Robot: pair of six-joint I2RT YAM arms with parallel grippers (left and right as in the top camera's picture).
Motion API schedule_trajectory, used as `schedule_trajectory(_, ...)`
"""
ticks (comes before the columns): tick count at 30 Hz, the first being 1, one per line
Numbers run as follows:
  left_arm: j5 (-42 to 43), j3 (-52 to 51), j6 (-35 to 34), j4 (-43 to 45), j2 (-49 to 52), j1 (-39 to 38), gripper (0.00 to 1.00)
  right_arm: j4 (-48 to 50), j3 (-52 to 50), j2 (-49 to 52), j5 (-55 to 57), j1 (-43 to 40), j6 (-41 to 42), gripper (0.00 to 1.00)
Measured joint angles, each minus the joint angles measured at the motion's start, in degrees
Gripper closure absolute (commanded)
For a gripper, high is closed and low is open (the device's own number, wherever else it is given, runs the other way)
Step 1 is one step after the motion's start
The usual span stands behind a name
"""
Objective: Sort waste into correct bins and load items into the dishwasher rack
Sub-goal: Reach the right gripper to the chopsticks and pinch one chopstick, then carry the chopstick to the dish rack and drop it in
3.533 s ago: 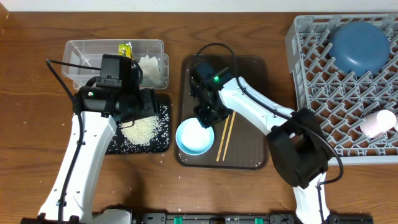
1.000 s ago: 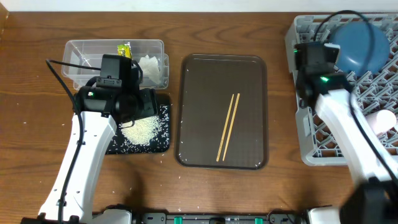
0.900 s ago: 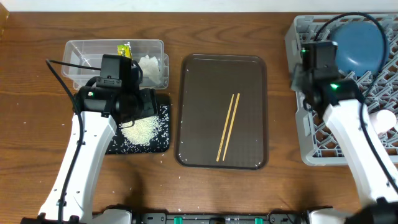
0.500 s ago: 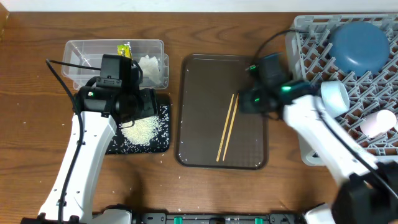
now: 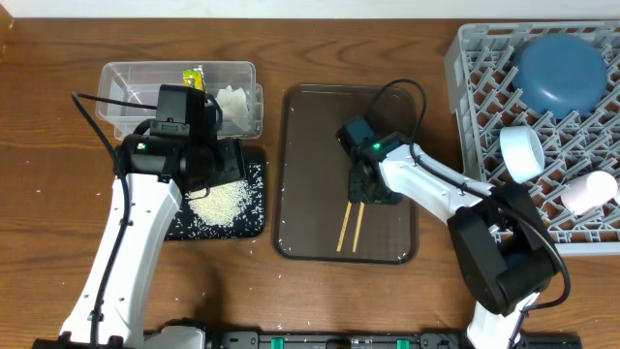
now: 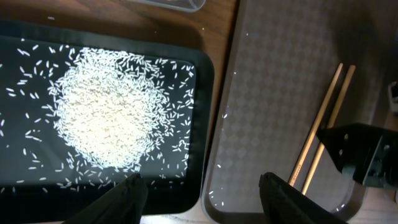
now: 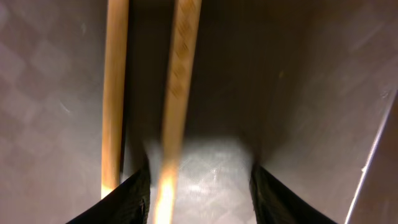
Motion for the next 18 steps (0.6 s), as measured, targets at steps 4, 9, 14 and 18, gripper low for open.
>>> schedule_trajectory(4,0.0,0.0,0.0,0.0,0.0,0.0,0.38,0.1,0.0,0.1,0.4,0.0,1.4,0.72)
schedule_trajectory(9,0.0,0.0,0.0,0.0,0.0,0.0,0.37,0.0,0.0,0.2,2.3,0.0,2.2,0.93)
schedule_trajectory(14,0.0,0.0,0.0,0.0,0.0,0.0,0.38,-0.5,0.3,0.2,2.5,-0.7,0.5,0.99)
schedule_trajectory(18,0.0,0.0,0.0,0.0,0.0,0.0,0.37,-2.1,1.0,-0.9,2.3,-3.0,-5.6,0.99)
